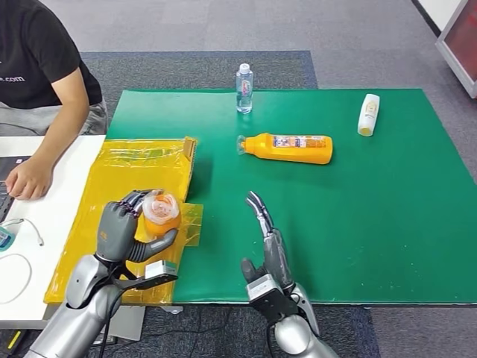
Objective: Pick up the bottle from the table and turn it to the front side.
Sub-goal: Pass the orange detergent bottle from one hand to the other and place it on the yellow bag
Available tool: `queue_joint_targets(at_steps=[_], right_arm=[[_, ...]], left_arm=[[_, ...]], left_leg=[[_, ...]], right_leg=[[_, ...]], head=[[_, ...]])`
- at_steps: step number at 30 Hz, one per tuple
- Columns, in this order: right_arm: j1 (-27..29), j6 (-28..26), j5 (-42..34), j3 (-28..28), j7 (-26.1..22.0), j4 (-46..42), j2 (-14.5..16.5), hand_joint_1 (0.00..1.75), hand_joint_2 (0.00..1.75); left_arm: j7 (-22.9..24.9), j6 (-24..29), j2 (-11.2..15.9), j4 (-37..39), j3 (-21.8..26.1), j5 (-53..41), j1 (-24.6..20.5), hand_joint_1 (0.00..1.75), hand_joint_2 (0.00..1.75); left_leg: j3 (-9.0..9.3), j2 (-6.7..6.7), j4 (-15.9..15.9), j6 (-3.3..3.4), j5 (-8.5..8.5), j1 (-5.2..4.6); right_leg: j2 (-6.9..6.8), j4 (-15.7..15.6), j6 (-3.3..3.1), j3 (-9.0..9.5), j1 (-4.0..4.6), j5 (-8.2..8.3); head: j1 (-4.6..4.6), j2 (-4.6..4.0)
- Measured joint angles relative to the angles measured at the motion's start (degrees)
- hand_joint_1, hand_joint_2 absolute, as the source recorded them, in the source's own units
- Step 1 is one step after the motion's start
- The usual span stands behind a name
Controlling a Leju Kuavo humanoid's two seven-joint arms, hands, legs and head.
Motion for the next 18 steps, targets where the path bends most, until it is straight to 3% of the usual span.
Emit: queue_joint_targets(at_steps=[9,18], right_arm=[[1.0,0.2,-0.5,-0.5,-0.1,0.1,0.0,0.00,0.00],[1.8,0.3,-0.5,-1.0,-0.1,0.1,0.0,0.00,0.00]], left_arm=[[3.2,1.8,1.1,4.8,-0.9,-6.3,-3.2,1.75,1.75],[3.8,1.5,1.2,6.9,-1.9,-6.5,-4.9,1.75,1.75]], left_leg=[[0.08,0.00,0.0,-0.03,-0.01,0.00],[0.14,0.00,0.0,-0.04,0.01,0.00]], right_leg=[[0.01,0.0,-0.02,0.08,0.00,0.01],[0.02,0.0,-0.05,0.13,0.00,0.04]], head=[[-0.01,0.00],[-0.01,0.00]])
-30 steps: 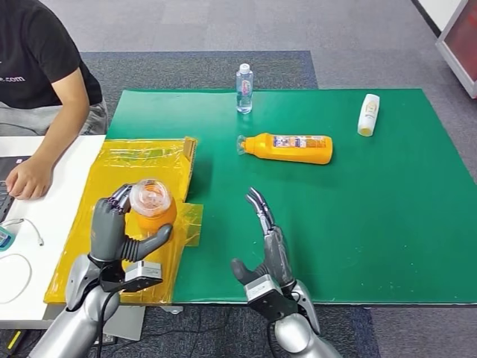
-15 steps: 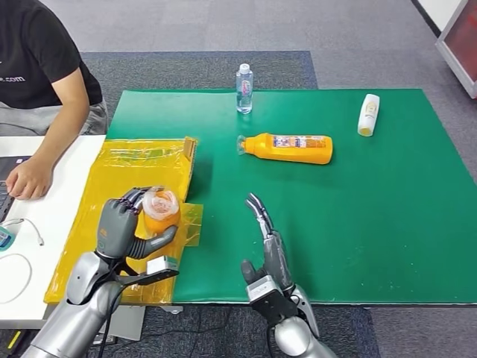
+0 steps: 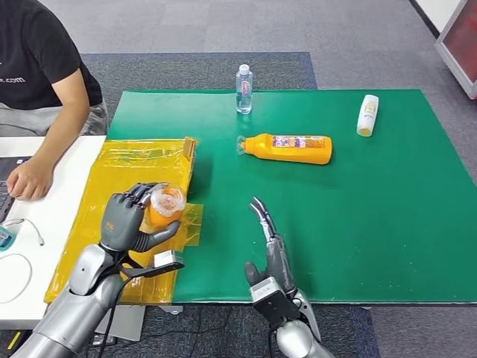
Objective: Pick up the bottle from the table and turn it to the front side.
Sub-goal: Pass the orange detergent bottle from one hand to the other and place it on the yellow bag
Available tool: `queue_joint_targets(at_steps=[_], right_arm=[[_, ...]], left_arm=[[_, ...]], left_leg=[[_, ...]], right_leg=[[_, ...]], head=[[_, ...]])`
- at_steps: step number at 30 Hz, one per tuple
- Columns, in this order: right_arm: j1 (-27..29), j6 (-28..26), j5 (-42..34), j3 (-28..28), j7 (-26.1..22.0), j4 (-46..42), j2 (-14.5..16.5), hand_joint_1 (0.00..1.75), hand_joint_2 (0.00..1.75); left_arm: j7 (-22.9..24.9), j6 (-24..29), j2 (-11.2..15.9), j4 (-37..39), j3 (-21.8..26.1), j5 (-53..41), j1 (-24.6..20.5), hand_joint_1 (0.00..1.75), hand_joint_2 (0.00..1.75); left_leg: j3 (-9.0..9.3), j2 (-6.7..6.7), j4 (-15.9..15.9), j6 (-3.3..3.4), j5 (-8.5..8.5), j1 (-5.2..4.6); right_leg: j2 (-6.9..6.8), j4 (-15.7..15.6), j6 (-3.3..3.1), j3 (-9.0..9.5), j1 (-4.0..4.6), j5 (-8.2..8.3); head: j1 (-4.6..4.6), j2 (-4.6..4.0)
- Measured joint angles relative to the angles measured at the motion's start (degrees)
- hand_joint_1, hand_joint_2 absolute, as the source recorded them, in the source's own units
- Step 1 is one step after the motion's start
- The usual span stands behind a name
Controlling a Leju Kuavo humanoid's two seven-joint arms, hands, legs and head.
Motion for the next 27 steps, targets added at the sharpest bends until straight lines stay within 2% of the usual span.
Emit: queue_joint_targets(at_steps=[17,21,27], right_arm=[[1.3,0.6,0.8,-1.2,0.5,0.0,0.0,0.00,0.00],[1.8,0.8,1.0,-1.5,0.7,0.0,0.0,0.00,1.75],[2.1,1.0,1.0,-1.8,0.9,0.0,0.3,0.00,1.75]], left_arm=[[4.4,-4.9,-1.0,4.2,-2.4,-0.4,-4.0,1.75,1.75],[5.0,-6.4,-1.5,5.1,-2.7,-0.4,-4.6,1.75,1.75],[5.9,-7.5,-1.8,6.0,-3.5,-0.9,-5.2,1.75,1.75]], left_leg=[[0.46,0.00,0.0,-0.02,-0.03,0.00],[0.68,0.00,0.0,-0.03,-0.07,0.01],[0.92,0.01,0.0,-0.04,-0.08,0.01]], right_leg=[[0.01,0.0,-0.05,0.47,0.00,0.00],[0.01,0.0,-0.10,0.69,0.00,-0.03],[0.03,0.0,-0.11,0.91,0.00,-0.03]], head=[[0.00,0.00],[-0.01,0.00],[0.00,0.00]])
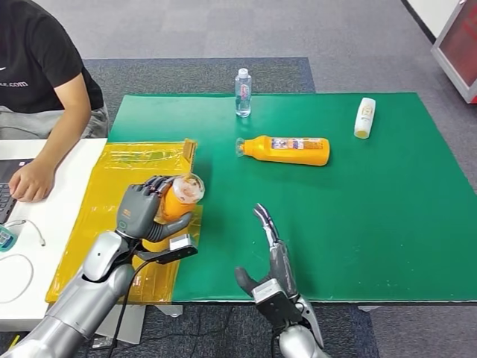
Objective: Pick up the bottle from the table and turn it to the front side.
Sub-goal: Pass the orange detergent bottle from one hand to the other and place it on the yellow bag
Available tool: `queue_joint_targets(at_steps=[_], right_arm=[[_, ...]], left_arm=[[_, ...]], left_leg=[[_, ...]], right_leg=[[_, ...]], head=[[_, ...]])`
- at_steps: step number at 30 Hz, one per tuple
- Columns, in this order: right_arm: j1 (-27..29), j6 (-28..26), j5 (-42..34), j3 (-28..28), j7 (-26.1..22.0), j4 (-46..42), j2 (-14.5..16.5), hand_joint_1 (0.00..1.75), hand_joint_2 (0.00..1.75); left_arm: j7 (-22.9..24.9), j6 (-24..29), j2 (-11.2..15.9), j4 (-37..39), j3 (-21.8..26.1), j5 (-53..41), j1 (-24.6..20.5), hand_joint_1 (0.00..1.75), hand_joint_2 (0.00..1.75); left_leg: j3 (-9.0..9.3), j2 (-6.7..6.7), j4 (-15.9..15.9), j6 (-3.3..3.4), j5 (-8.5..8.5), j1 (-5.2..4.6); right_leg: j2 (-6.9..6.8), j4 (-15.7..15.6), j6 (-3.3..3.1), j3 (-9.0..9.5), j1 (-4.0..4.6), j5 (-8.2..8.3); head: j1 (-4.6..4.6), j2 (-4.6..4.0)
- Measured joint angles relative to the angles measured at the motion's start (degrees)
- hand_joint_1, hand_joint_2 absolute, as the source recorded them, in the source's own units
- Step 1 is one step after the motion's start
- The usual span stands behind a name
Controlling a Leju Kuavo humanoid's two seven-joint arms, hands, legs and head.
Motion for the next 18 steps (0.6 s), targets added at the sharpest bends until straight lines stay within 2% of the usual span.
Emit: queue_joint_targets(at_steps=[10,18], right_arm=[[0.0,0.6,-0.7,-0.4,0.1,0.0,0.1,0.00,1.75],[-0.3,0.3,-1.5,-0.4,0.0,0.2,0.1,0.00,1.75]], left_arm=[[0.4,-1.0,-1.2,2.5,-0.5,0.5,-1.5,1.75,1.75],[1.2,1.5,-2.7,5.5,-0.4,0.7,-3.1,1.75,1.75]], left_leg=[[0.11,0.00,0.0,-0.01,0.00,0.00],[0.10,0.01,0.0,-0.01,0.01,0.01]], right_leg=[[0.01,0.0,0.00,0.11,0.00,0.01],[0.01,0.0,0.00,0.07,0.00,0.00]], head=[[0.01,0.00],[0.00,0.00]])
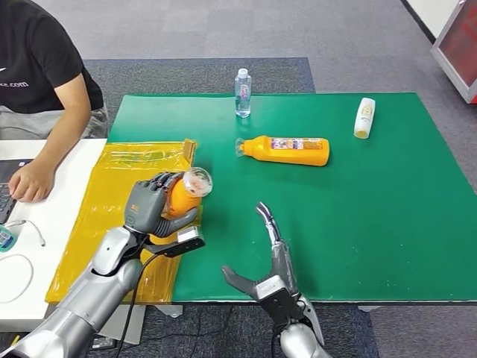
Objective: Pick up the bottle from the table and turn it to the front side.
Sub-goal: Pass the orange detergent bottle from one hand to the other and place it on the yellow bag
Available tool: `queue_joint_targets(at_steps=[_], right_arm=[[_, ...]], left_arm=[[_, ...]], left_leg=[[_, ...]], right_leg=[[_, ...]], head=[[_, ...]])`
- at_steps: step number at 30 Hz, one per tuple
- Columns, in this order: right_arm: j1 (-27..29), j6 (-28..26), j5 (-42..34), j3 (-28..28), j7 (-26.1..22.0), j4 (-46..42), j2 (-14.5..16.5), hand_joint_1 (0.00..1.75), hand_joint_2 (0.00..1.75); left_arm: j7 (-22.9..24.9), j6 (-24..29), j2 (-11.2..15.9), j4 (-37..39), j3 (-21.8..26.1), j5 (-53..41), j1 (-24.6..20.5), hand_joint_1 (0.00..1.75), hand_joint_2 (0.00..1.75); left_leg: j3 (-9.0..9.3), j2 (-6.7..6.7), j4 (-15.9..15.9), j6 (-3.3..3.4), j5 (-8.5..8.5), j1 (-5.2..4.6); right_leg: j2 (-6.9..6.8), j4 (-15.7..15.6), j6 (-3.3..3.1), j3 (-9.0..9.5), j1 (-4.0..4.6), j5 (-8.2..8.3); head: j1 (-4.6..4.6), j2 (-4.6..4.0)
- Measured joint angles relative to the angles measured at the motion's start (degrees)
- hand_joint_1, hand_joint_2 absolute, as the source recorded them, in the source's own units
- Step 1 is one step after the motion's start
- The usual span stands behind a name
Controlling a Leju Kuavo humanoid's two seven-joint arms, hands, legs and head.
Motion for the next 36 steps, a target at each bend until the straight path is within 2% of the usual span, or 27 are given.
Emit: queue_joint_targets(at_steps=[19,29,36], right_arm=[[-1.4,-1.0,-1.1,1.0,-0.5,1.3,0.0,0.00,1.75],[-1.9,-1.7,-2.1,1.7,-1.3,2.6,0.0,0.00,1.75],[-2.6,-1.4,-3.0,2.6,-1.8,3.9,0.0,0.00,1.75]], left_arm=[[-1.1,2.1,-4.0,6.5,0.0,1.3,-3.5,1.75,1.75],[-2.2,2.6,-5.2,10.1,-0.6,0.9,-5.0,1.75,1.75],[-2.3,3.1,-6.0,15.3,-1.7,-0.5,-7.3,1.75,1.75]], left_leg=[[-0.17,0.00,0.0,0.03,-0.03,0.00],[-0.21,0.00,0.0,0.04,-0.04,0.00],[-0.20,0.00,0.0,0.03,-0.04,0.00]], right_leg=[[-0.01,0.0,0.02,-0.16,-0.01,-0.04],[-0.01,0.0,0.02,-0.17,-0.01,-0.06],[0.00,0.0,0.02,-0.17,-0.01,-0.06]], head=[[-0.01,0.00],[0.00,0.00],[0.01,0.00]])
